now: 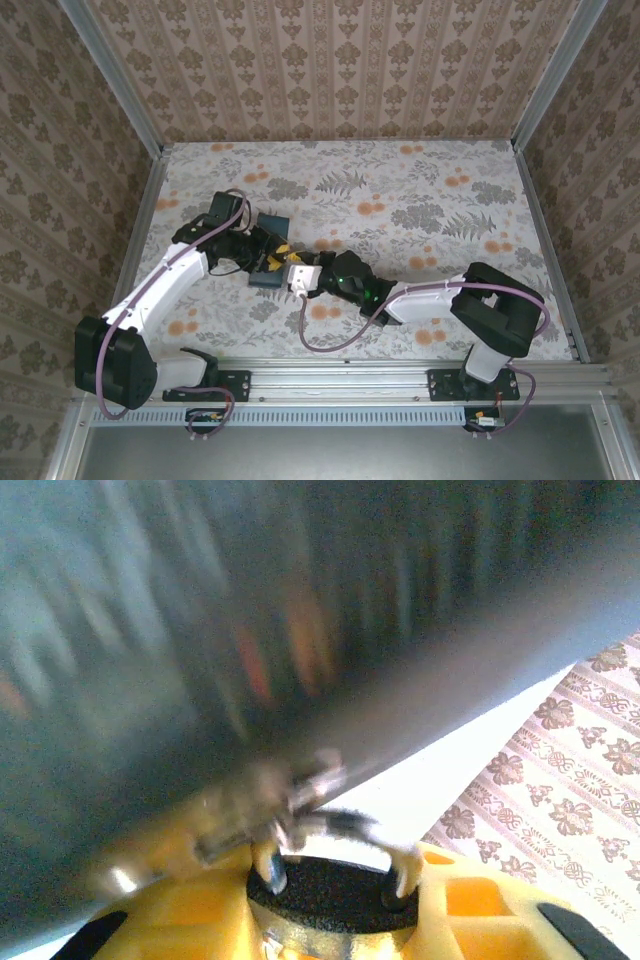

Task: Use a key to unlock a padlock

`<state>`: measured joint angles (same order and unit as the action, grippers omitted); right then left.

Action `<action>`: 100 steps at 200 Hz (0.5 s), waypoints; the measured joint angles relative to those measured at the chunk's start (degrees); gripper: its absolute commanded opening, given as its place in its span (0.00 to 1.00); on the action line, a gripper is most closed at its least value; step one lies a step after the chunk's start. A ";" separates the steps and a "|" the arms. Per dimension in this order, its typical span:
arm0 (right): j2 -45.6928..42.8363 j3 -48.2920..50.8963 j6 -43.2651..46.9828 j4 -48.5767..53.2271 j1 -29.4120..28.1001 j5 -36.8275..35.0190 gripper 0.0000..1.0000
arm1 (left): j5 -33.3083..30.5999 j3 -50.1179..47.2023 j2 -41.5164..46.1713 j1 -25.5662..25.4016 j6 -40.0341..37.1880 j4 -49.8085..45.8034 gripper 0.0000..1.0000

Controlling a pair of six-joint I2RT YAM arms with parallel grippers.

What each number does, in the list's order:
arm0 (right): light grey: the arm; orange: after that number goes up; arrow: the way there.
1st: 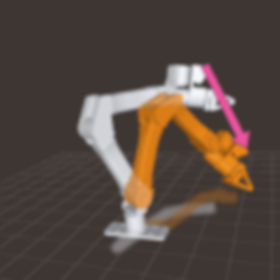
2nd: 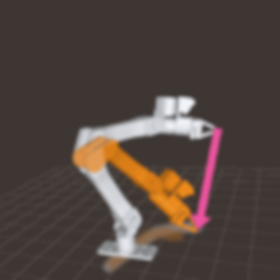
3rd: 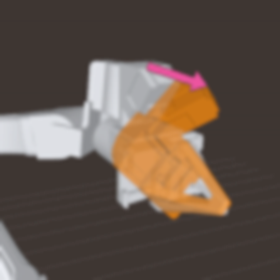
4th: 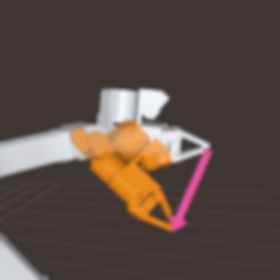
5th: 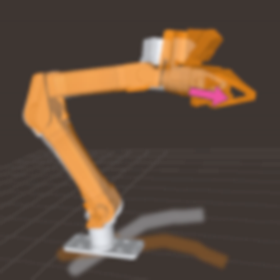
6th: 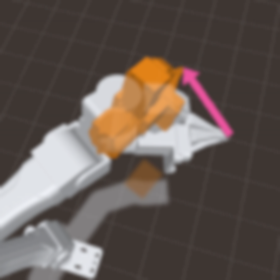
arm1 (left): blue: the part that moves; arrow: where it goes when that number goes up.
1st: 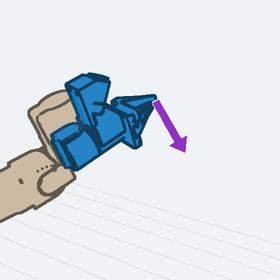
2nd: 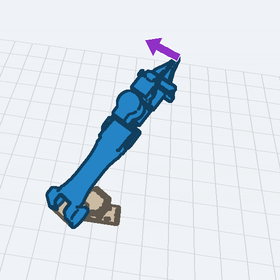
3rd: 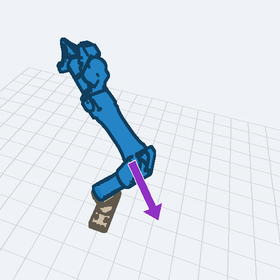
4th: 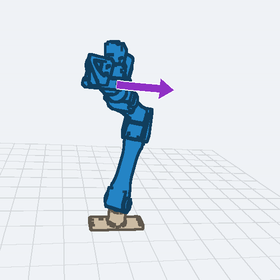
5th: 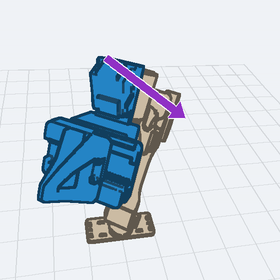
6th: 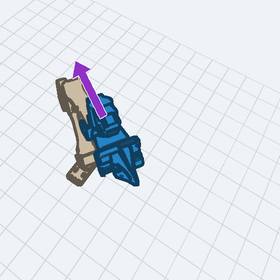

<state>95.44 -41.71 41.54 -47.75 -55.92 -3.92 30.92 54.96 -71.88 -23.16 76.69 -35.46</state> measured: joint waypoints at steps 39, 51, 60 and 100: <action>-0.72 0.00 -9.14 1.09 0.90 1.84 0.02 | 0.55 -0.13 0.00 0.00 0.00 0.79 0.10; -1.03 0.00 -12.35 1.40 1.16 2.25 0.02 | 0.83 -0.17 0.00 0.02 0.00 1.27 0.10; -1.25 0.00 -15.26 1.70 1.38 2.71 0.02 | 1.01 -0.24 0.02 0.02 0.00 1.64 0.10; -1.31 0.00 -29.07 2.32 1.88 4.72 0.02 | 1.11 -1.01 0.31 0.09 0.00 2.10 0.10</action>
<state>94.13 -41.71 12.47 -45.43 -54.04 0.80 32.03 53.95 -71.57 -23.07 76.69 -33.36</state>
